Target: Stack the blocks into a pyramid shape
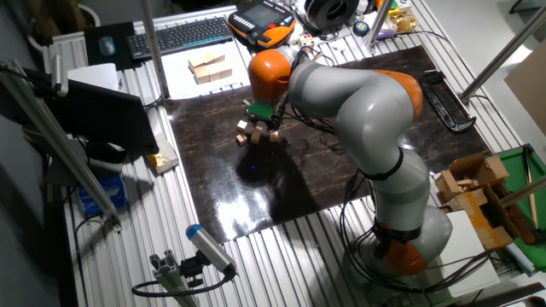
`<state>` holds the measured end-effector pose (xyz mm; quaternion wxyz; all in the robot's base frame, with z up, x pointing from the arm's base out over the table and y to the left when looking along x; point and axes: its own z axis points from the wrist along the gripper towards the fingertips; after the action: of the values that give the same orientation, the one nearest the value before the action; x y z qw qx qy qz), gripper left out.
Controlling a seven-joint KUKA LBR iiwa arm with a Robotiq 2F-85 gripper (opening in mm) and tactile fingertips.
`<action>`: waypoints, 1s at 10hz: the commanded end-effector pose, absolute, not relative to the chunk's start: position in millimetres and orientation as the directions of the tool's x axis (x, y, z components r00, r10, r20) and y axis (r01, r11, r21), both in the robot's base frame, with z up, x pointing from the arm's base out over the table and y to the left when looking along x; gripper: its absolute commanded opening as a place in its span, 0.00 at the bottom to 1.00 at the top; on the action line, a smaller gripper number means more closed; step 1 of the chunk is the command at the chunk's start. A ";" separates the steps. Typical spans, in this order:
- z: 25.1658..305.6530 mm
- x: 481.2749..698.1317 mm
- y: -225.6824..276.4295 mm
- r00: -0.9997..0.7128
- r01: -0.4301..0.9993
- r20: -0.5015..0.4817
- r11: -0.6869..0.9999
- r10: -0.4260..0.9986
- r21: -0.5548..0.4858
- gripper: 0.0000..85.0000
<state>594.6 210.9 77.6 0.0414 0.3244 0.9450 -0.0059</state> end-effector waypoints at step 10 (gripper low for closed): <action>60.1 574.4 167.3 -0.856 0.509 -0.086 0.860 0.509 0.024 0.59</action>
<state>573.7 166.9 58.5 0.0455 0.2641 0.9634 0.0019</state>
